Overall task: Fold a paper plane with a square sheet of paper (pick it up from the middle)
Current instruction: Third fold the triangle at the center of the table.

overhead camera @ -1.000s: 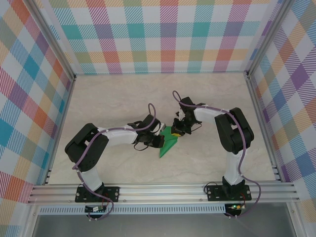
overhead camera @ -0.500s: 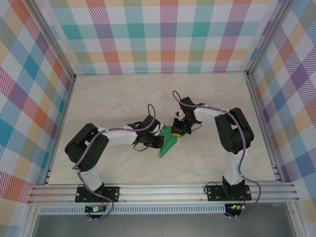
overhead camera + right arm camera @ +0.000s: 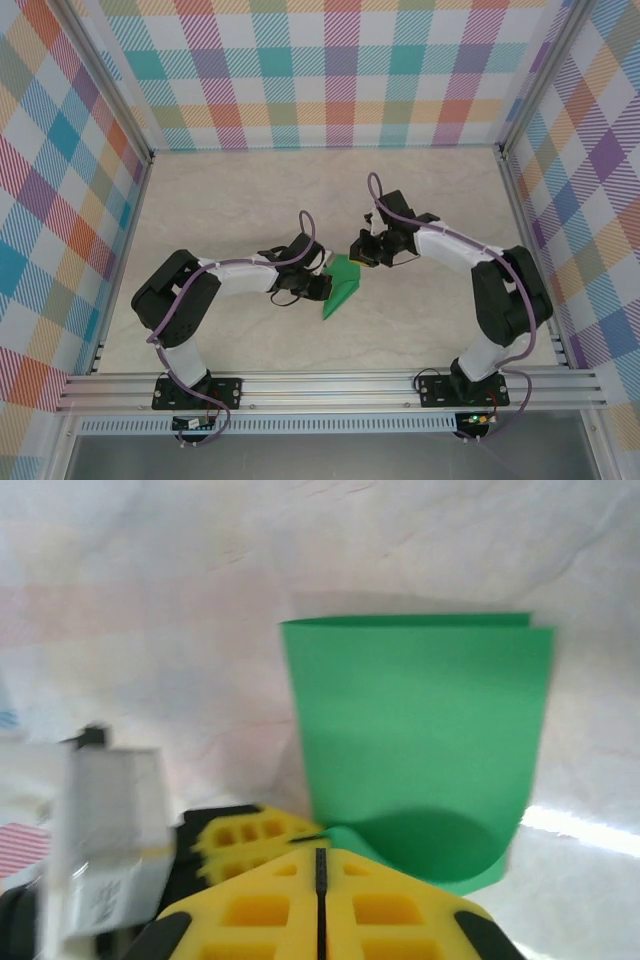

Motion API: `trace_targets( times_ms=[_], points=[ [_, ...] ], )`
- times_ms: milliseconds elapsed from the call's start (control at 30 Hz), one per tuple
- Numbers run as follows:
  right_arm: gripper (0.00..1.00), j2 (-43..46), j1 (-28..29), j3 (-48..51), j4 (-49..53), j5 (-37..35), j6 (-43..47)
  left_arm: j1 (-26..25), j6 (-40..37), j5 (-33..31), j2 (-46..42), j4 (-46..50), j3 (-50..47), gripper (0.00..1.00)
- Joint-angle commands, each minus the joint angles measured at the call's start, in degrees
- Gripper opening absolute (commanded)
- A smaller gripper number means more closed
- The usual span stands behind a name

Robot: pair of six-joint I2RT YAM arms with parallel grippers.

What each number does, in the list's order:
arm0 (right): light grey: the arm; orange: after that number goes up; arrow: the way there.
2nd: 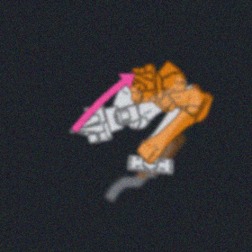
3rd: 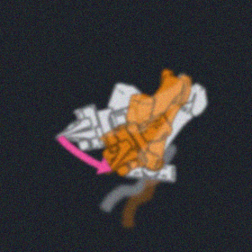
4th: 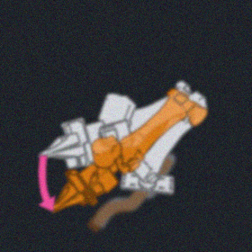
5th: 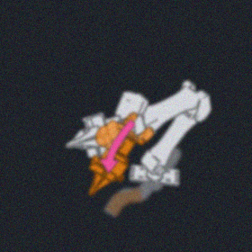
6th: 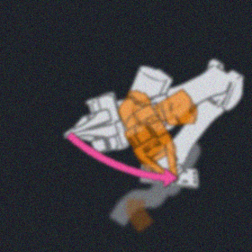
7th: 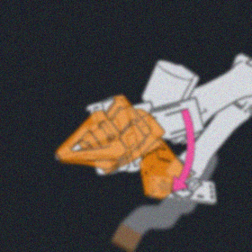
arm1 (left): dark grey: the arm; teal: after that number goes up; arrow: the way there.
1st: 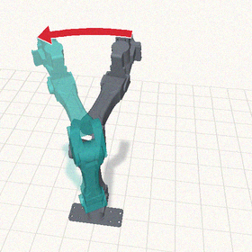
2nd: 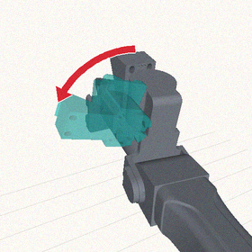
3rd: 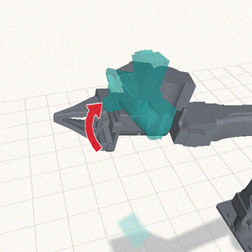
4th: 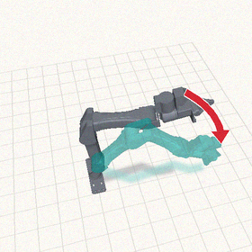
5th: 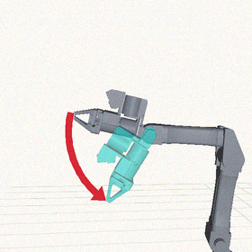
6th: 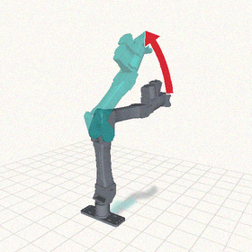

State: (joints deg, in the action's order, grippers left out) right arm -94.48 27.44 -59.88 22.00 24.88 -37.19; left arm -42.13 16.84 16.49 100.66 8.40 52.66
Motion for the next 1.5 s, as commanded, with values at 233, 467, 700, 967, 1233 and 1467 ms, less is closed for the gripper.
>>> trace_targets(
  times_ms=[233, 467, 700, 967, 1233, 1467],
  points=[
    [0.03, 1.92, 6.36, 12.86, -15.63, 4.29, -12.47, 0.91, -1.12, 0.47, -0.22, 0.91, -0.2, 0.02],
    [0.03, -0.5, 8.77, 14.39, -19.85, 4.15, -14.57, 0.91, -1.32, 0.65, -0.3, 1.35, -0.1, 0.02],
    [0.02, -2.67, 8.77, 14.89, -18.17, 2.13, -12.86, 0.92, -1.42, 0.48, -0.69, 1.53, -0.32, 0.02],
    [0.02, -5.31, 8.77, 17.55, -20.38, 0.28, -12.17, 0.95, -1.48, 0.65, -0.13, 1.53, -0.46, 0.01],
    [0.03, -1.76, 8.69, 16.73, -19.85, 1.21, -11.61, 0.91, -1.65, 0.47, 0.15, 1.96, -0.21, 0.01],
    [0.03, 0.63, 5.66, 17.85, -21.0, 2.02, -10.34, 0.92, -2.1, 0.5, 0.11, 2.58, 0.08, 0.0]
  ],
)
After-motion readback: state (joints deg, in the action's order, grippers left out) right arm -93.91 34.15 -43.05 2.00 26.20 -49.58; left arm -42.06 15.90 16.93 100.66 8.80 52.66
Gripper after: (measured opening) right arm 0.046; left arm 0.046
